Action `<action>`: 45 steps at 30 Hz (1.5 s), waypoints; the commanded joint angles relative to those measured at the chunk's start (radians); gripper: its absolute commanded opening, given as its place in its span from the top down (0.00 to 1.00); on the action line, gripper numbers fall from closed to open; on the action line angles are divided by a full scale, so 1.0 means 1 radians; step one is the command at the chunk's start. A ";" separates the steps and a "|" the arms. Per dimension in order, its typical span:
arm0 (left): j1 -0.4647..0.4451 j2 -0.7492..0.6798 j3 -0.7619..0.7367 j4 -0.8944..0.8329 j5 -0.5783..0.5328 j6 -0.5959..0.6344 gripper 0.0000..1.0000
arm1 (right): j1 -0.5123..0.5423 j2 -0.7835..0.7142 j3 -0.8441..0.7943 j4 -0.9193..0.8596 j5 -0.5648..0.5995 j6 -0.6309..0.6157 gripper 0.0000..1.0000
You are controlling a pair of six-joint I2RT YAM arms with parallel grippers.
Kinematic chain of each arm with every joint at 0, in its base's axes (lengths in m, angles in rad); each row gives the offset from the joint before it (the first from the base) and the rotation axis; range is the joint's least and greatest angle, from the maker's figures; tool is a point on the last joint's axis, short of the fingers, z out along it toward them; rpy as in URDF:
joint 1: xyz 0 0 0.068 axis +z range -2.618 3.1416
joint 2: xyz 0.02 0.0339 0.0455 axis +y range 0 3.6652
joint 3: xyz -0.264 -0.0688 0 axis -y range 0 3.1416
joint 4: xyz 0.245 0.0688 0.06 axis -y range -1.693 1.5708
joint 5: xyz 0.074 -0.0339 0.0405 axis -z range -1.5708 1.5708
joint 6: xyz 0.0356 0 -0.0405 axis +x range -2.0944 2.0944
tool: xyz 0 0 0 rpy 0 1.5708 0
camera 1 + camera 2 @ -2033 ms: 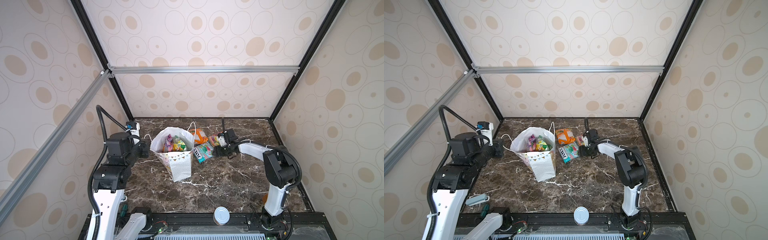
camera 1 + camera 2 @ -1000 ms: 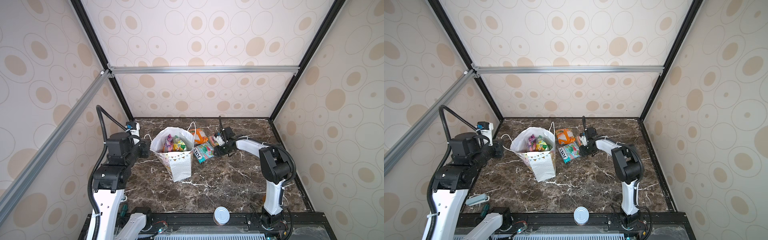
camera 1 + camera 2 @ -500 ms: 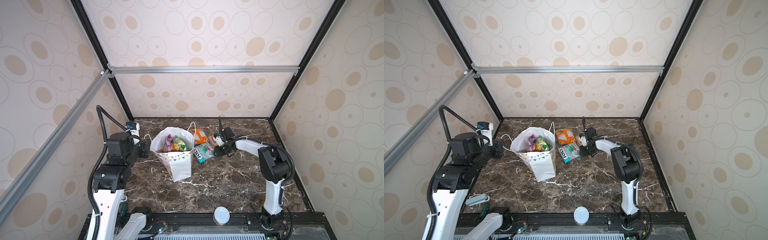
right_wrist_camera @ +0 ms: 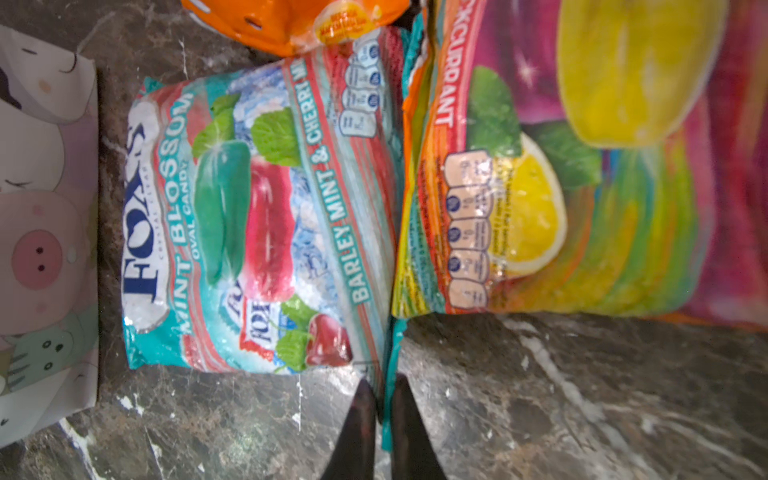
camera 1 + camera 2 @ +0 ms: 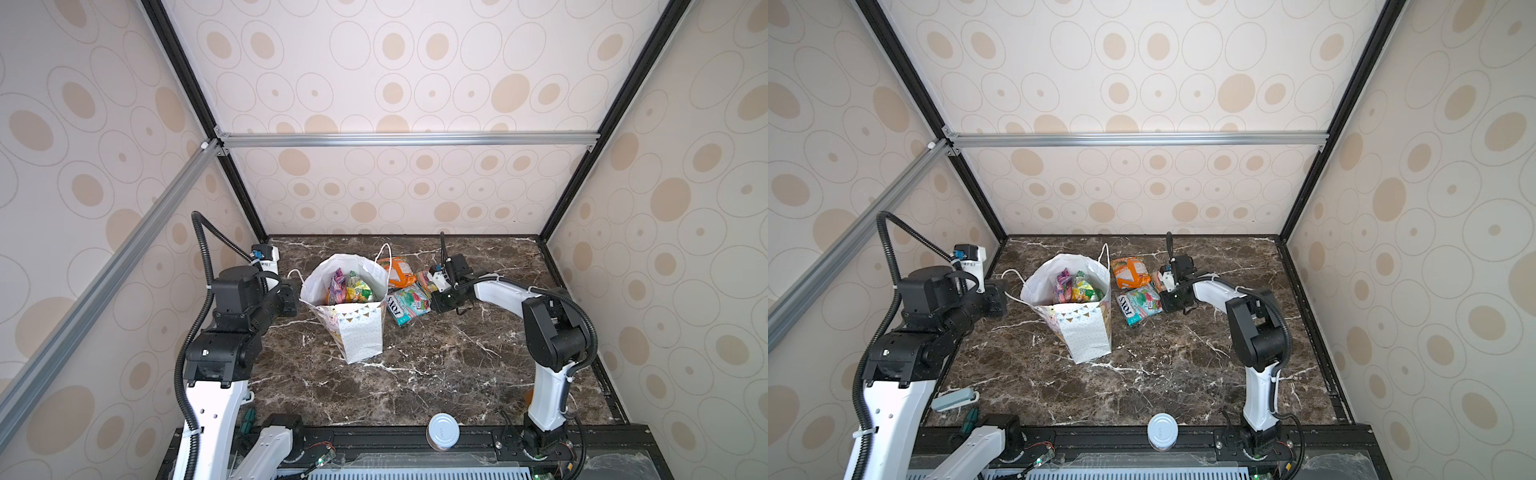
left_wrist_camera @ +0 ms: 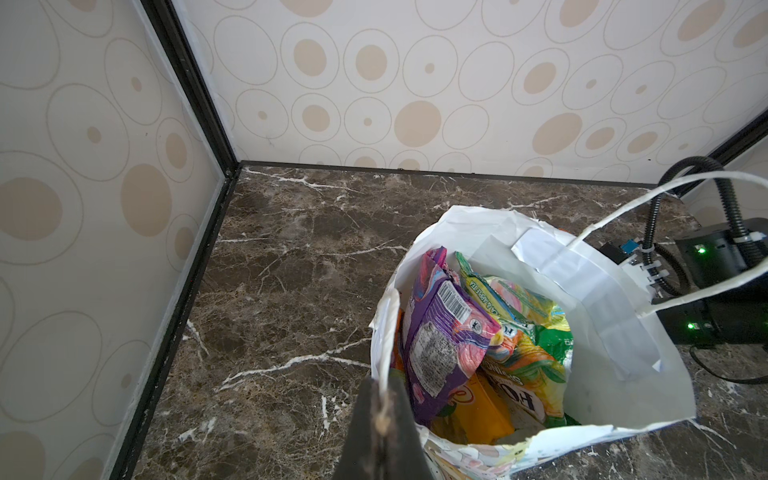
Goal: Place the snacks into the paper bag
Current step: 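Close the right gripper on the teal packet's end, then lift the teal packet off the table with the right gripper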
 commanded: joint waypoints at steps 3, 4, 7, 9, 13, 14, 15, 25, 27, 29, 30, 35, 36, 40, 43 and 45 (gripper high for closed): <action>0.001 -0.019 0.042 -0.004 -0.012 0.005 1.00 | -0.007 -0.045 -0.029 0.002 -0.009 0.005 0.96; 0.001 -0.020 0.043 -0.004 -0.012 0.005 1.00 | -0.007 -0.048 -0.031 0.002 -0.009 0.004 0.97; 0.001 -0.022 0.043 -0.004 -0.012 0.004 1.00 | -0.007 -0.050 -0.035 0.002 -0.006 0.004 0.99; 0.001 -0.022 0.042 -0.004 -0.012 0.004 1.00 | -0.006 -0.052 -0.037 0.002 -0.005 0.004 1.00; 0.001 -0.024 0.039 -0.005 -0.011 0.004 1.00 | -0.007 -0.053 -0.038 0.002 -0.005 0.005 1.00; 0.001 -0.026 0.039 -0.006 -0.011 0.005 1.00 | -0.007 -0.053 -0.041 0.002 -0.005 0.007 1.00; 0.001 -0.026 0.039 -0.006 -0.012 0.004 1.00 | -0.006 -0.054 -0.044 0.002 -0.006 0.008 1.00; 0.001 -0.028 0.029 0.002 -0.009 0.004 1.00 | -0.006 -0.128 -0.135 0.026 -0.010 0.032 1.00; 0.001 -0.025 0.028 0.006 -0.007 0.005 1.00 | -0.006 -0.157 -0.160 0.033 -0.014 0.040 1.00; 0.000 -0.024 0.028 0.005 -0.005 0.005 1.00 | -0.005 -0.183 -0.181 0.037 -0.016 0.047 1.00; 0.001 -0.024 0.028 0.006 -0.005 0.005 1.00 | -0.005 -0.197 -0.190 0.040 -0.017 0.052 1.00; 0.000 -0.027 0.030 0.006 -0.005 0.008 1.00 | -0.005 -0.254 -0.209 0.037 -0.020 0.066 1.00; 0.001 -0.027 0.030 0.007 -0.005 0.007 1.00 | -0.006 -0.264 -0.209 0.035 -0.021 0.068 1.00; 0.001 -0.025 0.028 0.009 0.001 0.007 1.00 | -0.005 -0.307 -0.210 0.027 -0.021 0.078 1.00; 0.001 -0.022 0.031 0.011 0.004 0.010 1.00 | -0.005 -0.348 -0.215 0.025 -0.021 0.088 1.00; 0.001 -0.020 0.037 0.009 0.005 0.013 1.00 | -0.005 -0.371 -0.216 0.019 -0.024 0.094 1.00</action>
